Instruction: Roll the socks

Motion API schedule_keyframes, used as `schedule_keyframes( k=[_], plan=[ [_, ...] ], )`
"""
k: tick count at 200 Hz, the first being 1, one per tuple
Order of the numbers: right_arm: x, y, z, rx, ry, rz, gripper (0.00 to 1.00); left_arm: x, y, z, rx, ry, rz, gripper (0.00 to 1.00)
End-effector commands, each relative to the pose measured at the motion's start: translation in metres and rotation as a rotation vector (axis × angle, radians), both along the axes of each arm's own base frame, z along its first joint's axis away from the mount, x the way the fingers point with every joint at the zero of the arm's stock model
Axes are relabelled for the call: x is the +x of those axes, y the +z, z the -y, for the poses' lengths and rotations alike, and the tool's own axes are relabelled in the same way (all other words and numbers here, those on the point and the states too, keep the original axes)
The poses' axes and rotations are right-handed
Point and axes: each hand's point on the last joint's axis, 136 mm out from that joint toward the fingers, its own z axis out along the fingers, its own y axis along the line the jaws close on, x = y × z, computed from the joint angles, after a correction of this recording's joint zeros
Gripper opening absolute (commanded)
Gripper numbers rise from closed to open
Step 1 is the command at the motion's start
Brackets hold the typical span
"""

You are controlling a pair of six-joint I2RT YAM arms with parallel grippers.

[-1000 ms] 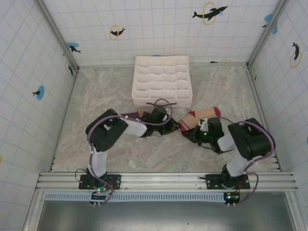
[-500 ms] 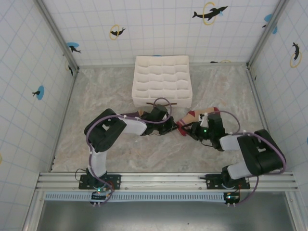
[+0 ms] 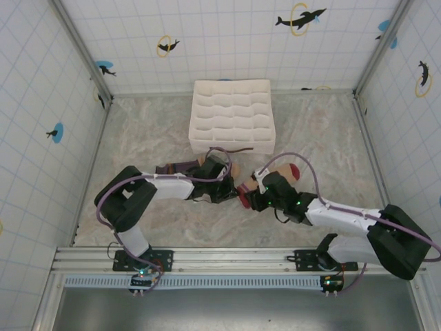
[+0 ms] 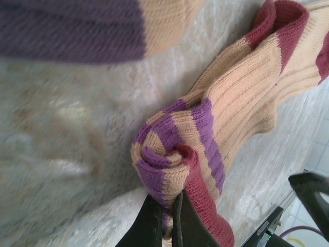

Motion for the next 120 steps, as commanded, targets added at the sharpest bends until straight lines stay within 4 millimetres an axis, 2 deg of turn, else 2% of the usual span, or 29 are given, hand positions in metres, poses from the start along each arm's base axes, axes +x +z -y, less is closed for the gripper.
schedule_keyframes(
  k=[1,27,51,92,120],
  plan=[
    [0.006,0.007,-0.003,-0.197,0.065,0.235,0.62,-0.010,-0.003,-0.015,0.036,-0.001,-0.038,0.00],
    [-0.011,0.003,-0.025,-0.256,0.162,0.337,0.60,-0.012,-0.003,-0.018,0.040,0.001,-0.042,0.00],
    [-0.018,-0.008,-0.036,-0.305,0.197,0.369,0.60,-0.013,-0.002,-0.018,0.037,-0.003,-0.043,0.00],
    [-0.020,-0.025,-0.039,-0.366,0.188,0.395,0.58,-0.013,-0.002,-0.019,0.035,-0.004,-0.047,0.00],
    [-0.017,-0.031,-0.039,-0.372,0.174,0.402,0.51,-0.014,-0.004,-0.020,0.036,-0.005,-0.051,0.00]
  ],
)
